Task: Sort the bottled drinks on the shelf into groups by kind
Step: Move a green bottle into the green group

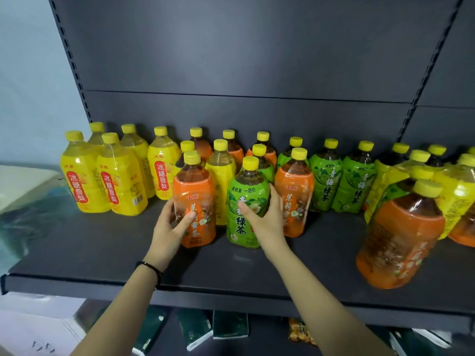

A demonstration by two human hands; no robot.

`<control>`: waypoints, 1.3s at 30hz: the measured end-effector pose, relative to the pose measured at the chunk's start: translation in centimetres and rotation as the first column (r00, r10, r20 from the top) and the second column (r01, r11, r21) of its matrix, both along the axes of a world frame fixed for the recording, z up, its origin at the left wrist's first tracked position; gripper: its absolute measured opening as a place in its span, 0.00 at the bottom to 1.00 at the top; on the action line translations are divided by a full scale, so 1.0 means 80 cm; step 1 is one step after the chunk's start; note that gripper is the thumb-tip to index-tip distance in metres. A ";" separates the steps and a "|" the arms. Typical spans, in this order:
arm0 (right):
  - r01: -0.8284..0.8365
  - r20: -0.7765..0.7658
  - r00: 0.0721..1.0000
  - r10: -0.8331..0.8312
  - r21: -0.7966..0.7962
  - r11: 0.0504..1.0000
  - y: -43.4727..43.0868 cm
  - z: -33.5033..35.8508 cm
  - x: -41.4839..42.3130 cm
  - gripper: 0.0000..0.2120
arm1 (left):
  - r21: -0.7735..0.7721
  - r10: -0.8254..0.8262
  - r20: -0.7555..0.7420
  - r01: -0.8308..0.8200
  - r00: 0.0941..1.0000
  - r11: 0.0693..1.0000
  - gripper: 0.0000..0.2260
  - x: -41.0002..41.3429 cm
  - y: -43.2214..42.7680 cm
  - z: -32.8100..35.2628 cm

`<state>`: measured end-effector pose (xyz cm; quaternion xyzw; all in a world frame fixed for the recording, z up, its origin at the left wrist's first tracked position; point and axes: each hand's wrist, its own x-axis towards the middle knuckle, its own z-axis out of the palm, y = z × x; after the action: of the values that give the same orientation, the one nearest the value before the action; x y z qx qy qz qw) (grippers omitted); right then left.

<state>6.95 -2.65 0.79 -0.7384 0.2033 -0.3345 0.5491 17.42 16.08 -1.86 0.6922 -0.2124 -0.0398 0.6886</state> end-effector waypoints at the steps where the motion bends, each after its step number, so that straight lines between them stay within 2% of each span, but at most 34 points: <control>1: 0.012 0.005 1.000 -0.012 0.009 1.000 0.000 0.000 0.000 0.44 | -0.003 -0.002 -0.002 0.002 1.000 1.000 0.31 0.000 0.001 0.001; 7: 0.081 0.057 0.995 -0.080 -0.020 0.997 0.007 -0.002 -0.034 0.41 | 0.004 -0.004 0.009 0.004 1.000 1.000 0.33 0.000 0.002 -0.004; 14: 0.247 0.099 0.964 -0.248 0.016 0.969 -0.024 -0.009 -0.115 0.39 | -0.104 0.160 0.101 -0.149 0.982 0.983 0.19 -0.021 -0.018 -0.006; 19: 0.410 0.123 0.905 -0.408 0.015 0.912 -0.072 -0.009 -0.143 0.42 | -0.072 0.135 0.114 -0.127 0.984 0.989 0.21 -0.019 -0.019 -0.006; 23: 0.346 0.145 0.926 -0.349 0.047 0.937 -0.108 -0.012 -0.137 0.40 | -0.012 0.214 0.085 -0.213 0.973 0.977 0.24 -0.024 -0.022 -0.007; 26: 0.227 0.138 0.962 -0.235 0.070 0.971 -0.129 -0.011 -0.126 0.37 | -0.030 0.427 0.121 -0.426 0.896 0.904 0.22 -0.045 -0.032 -0.001; 28: 0.188 0.143 0.969 -0.199 0.092 0.978 -0.140 -0.006 -0.121 0.35 | -0.095 0.570 0.242 -0.565 0.785 0.819 0.19 -0.068 -0.043 0.009; 29: 0.177 0.154 0.969 -0.192 0.108 0.978 -0.146 -0.004 -0.119 0.34 | -0.124 0.588 0.316 -0.582 0.744 0.803 0.16 -0.080 -0.051 0.015; 31: 0.162 0.177 0.967 -0.182 0.117 0.980 -0.153 -0.004 -0.117 0.32 | -0.135 0.478 0.455 -0.473 0.751 0.871 0.11 -0.100 -0.076 0.030; 33: 0.150 0.190 0.967 -0.168 0.107 0.983 -0.155 -0.008 -0.116 0.32 | -0.041 0.277 0.520 -0.301 0.808 0.953 0.12 -0.109 -0.109 0.054; 37: 0.122 0.211 0.968 -0.139 0.091 0.988 -0.164 -0.017 -0.112 0.31 | 0.103 0.178 0.383 -0.233 0.907 0.967 0.28 -0.067 -0.175 0.089; 39: 0.113 0.212 0.969 -0.127 0.077 0.991 -0.170 -0.017 -0.110 0.30 | 0.149 0.160 0.363 -0.227 0.918 0.962 0.34 -0.047 -0.199 0.100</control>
<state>-1.88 -16.27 -0.57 -0.6659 0.1972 -0.4386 0.5703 13.63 0.16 6.12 0.7678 -0.2564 0.1318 0.5722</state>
